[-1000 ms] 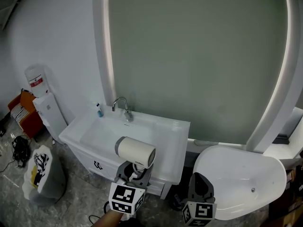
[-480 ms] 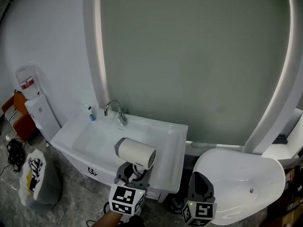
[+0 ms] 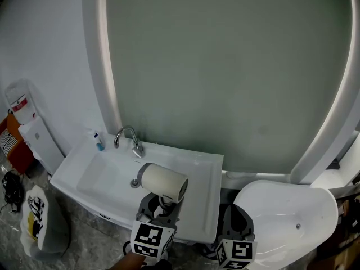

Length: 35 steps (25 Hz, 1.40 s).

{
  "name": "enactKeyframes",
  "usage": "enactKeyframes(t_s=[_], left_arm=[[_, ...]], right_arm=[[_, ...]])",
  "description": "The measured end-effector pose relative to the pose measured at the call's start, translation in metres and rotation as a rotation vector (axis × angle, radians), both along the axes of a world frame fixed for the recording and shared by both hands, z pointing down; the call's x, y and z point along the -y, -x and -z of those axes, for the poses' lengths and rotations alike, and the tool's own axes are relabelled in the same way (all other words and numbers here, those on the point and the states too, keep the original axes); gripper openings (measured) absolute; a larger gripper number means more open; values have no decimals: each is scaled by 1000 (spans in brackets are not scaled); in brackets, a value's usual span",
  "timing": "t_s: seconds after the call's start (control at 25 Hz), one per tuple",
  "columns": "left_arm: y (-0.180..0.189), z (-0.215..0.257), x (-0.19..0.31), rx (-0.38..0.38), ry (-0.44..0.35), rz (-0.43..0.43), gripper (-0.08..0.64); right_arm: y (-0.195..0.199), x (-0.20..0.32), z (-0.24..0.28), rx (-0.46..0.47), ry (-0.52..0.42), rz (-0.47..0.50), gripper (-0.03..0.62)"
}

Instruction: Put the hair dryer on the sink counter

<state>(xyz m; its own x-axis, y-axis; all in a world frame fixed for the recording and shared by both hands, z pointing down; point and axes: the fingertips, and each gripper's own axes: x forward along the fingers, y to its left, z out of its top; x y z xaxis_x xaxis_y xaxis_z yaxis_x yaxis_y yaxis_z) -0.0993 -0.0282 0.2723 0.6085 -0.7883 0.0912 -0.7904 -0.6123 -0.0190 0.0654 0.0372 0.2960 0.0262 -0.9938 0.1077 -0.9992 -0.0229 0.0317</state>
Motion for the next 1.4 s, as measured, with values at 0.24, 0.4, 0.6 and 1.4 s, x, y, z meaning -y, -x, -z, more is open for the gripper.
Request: enactKeyframes(t_s=[0.24, 0.4, 0.6, 1.4], left_arm=[[3, -10, 44, 1, 22, -39, 179], [6, -14, 61, -6, 40, -63, 179], [3, -20, 73, 20, 42, -78, 179], [-55, -32, 93, 25, 90, -43, 179]], right_arm=[[7, 40, -3, 2, 9, -40, 21], [14, 55, -8, 8, 12, -53, 21], [14, 71, -12, 24, 25, -51, 21], [-42, 95, -20, 48, 50, 0, 21]])
